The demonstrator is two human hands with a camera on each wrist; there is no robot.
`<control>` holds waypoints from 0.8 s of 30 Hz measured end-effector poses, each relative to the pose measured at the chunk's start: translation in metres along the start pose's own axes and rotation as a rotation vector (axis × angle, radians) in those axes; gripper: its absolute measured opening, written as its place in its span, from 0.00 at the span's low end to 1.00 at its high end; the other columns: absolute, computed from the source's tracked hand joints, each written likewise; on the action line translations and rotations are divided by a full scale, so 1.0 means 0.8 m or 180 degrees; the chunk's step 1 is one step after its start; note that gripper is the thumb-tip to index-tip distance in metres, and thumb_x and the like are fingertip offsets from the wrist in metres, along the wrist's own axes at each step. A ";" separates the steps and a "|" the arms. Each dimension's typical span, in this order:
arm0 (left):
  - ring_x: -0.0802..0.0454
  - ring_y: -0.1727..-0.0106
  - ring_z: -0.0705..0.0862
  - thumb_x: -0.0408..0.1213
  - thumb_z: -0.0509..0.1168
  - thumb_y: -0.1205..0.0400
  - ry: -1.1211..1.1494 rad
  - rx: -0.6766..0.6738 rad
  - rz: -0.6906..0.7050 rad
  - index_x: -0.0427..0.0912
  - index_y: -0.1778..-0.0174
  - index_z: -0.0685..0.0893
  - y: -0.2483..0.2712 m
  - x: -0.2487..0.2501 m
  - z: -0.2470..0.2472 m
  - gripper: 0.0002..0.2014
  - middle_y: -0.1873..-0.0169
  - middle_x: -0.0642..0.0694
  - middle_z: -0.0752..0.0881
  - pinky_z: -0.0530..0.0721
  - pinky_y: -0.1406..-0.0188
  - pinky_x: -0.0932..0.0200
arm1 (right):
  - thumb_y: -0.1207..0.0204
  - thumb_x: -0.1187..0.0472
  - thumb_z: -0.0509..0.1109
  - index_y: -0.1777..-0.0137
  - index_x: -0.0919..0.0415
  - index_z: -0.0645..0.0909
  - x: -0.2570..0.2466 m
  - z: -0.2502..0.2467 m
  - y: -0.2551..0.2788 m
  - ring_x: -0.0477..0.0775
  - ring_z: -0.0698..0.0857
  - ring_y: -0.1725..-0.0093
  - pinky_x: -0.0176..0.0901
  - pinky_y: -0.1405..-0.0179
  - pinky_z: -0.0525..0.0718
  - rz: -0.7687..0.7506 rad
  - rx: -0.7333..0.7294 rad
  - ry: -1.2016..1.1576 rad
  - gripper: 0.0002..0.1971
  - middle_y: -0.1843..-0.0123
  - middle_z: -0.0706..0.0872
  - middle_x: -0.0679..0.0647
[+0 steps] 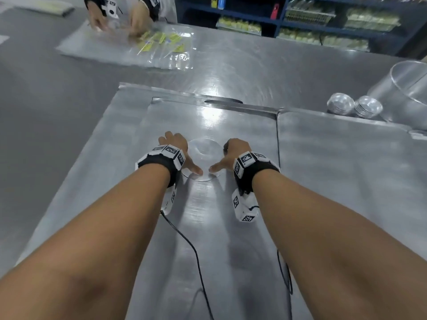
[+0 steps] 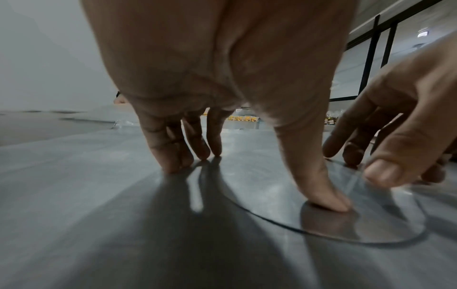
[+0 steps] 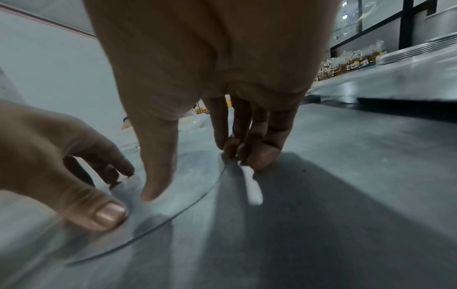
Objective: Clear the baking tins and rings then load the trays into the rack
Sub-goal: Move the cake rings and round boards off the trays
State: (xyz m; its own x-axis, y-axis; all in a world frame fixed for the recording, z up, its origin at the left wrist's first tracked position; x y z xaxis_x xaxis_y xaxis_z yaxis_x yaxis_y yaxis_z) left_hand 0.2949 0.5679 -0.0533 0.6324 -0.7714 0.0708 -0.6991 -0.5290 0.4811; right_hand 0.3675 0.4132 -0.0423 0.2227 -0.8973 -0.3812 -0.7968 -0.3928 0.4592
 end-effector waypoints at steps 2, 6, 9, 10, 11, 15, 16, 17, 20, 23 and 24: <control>0.41 0.41 0.79 0.68 0.83 0.61 0.0055 -0.0106 0.0022 0.46 0.41 0.79 -0.006 0.000 -0.001 0.54 0.47 0.44 0.76 0.86 0.44 0.45 | 0.56 0.42 0.91 0.48 0.59 0.79 -0.002 0.004 -0.004 0.54 0.84 0.53 0.45 0.57 0.85 0.0038 0.0049 -0.0038 0.39 0.54 0.83 0.51; 0.40 0.49 0.86 0.62 0.83 0.72 0.0438 -0.0358 0.0031 0.48 0.49 0.87 -0.014 -0.003 -0.001 0.51 0.52 0.43 0.86 0.90 0.49 0.43 | 0.60 0.43 0.91 0.62 0.60 0.81 -0.003 0.006 -0.010 0.52 0.84 0.63 0.38 0.73 0.79 0.0232 -0.0072 -0.0068 0.33 0.64 0.85 0.51; 0.40 0.53 0.88 0.58 0.85 0.72 0.0778 -0.0307 -0.0064 0.42 0.51 0.86 -0.006 -0.003 -0.004 0.51 0.52 0.42 0.87 0.91 0.53 0.45 | 0.55 0.49 0.92 0.52 0.63 0.87 0.003 0.004 -0.013 0.53 0.89 0.56 0.43 0.59 0.89 0.0335 -0.0202 -0.0256 0.32 0.56 0.90 0.54; 0.41 0.55 0.88 0.58 0.84 0.73 0.0918 -0.0231 -0.0054 0.41 0.49 0.85 -0.002 -0.001 -0.004 0.53 0.53 0.42 0.88 0.91 0.54 0.47 | 0.52 0.51 0.92 0.49 0.63 0.86 0.006 0.002 -0.013 0.55 0.89 0.53 0.46 0.53 0.90 0.0343 -0.0182 -0.0324 0.32 0.53 0.90 0.54; 0.41 0.54 0.88 0.58 0.84 0.73 0.1036 -0.0137 -0.0014 0.39 0.46 0.83 0.003 0.001 -0.005 0.56 0.51 0.42 0.88 0.91 0.54 0.48 | 0.50 0.53 0.92 0.45 0.63 0.85 0.009 -0.001 -0.011 0.55 0.89 0.50 0.47 0.50 0.90 0.0347 -0.0114 -0.0401 0.33 0.49 0.89 0.54; 0.40 0.34 0.80 0.44 0.91 0.53 0.1543 0.0300 0.0020 0.34 0.30 0.70 0.033 0.011 -0.016 0.57 0.36 0.40 0.79 0.84 0.39 0.49 | 0.42 0.61 0.89 0.36 0.62 0.74 0.021 -0.018 0.006 0.59 0.84 0.45 0.52 0.45 0.87 0.0349 0.0318 -0.0927 0.36 0.41 0.79 0.57; 0.41 0.32 0.79 0.42 0.91 0.49 0.1606 0.0427 0.0069 0.34 0.30 0.70 0.042 0.013 -0.020 0.54 0.34 0.40 0.76 0.81 0.37 0.51 | 0.38 0.62 0.86 0.40 0.61 0.75 0.025 -0.023 0.012 0.59 0.83 0.48 0.51 0.45 0.87 0.0292 0.0420 -0.1025 0.29 0.41 0.78 0.57; 0.42 0.33 0.78 0.40 0.90 0.45 0.1641 0.0570 0.0125 0.35 0.31 0.70 0.051 0.017 -0.022 0.51 0.33 0.39 0.74 0.79 0.37 0.52 | 0.33 0.65 0.82 0.48 0.59 0.77 0.028 -0.029 0.018 0.59 0.83 0.51 0.50 0.46 0.87 0.0201 0.0504 -0.1064 0.19 0.42 0.79 0.56; 0.44 0.39 0.77 0.39 0.86 0.35 0.1749 0.0968 0.0260 0.35 0.35 0.71 0.084 0.027 -0.026 0.39 0.35 0.39 0.73 0.77 0.42 0.55 | 0.30 0.66 0.76 0.64 0.55 0.75 0.043 -0.048 0.043 0.61 0.87 0.50 0.52 0.47 0.88 -0.0051 0.0786 -0.1275 0.11 0.57 0.83 0.52; 0.46 0.45 0.76 0.37 0.80 0.27 0.1877 0.1327 0.0336 0.34 0.37 0.73 0.125 0.044 -0.032 0.28 0.39 0.39 0.76 0.72 0.49 0.59 | 0.33 0.65 0.79 0.56 0.57 0.76 0.068 -0.071 0.077 0.61 0.88 0.52 0.54 0.52 0.90 -0.0170 0.1066 -0.1688 0.13 0.54 0.84 0.57; 0.44 0.44 0.78 0.35 0.77 0.24 0.1888 0.1463 0.0335 0.35 0.38 0.75 0.141 0.050 -0.036 0.23 0.41 0.39 0.78 0.72 0.50 0.58 | 0.33 0.66 0.80 0.55 0.58 0.78 0.075 -0.079 0.090 0.61 0.89 0.55 0.56 0.53 0.90 -0.0216 0.1083 -0.1848 0.13 0.52 0.86 0.59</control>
State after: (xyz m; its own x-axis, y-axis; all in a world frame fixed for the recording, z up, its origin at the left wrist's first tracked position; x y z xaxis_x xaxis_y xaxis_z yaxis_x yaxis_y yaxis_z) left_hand 0.2512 0.4875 0.0291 0.5371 -0.5751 0.6171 -0.7523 -0.6575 0.0421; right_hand 0.3589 0.3181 0.0188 0.0164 -0.5816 -0.8133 -0.9454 -0.2739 0.1768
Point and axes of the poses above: each hand's wrist, its own y-axis away from the middle knuckle, its own z-axis out of the palm, x = y × z, the point moved 5 cm from there along -y, towards the middle knuckle
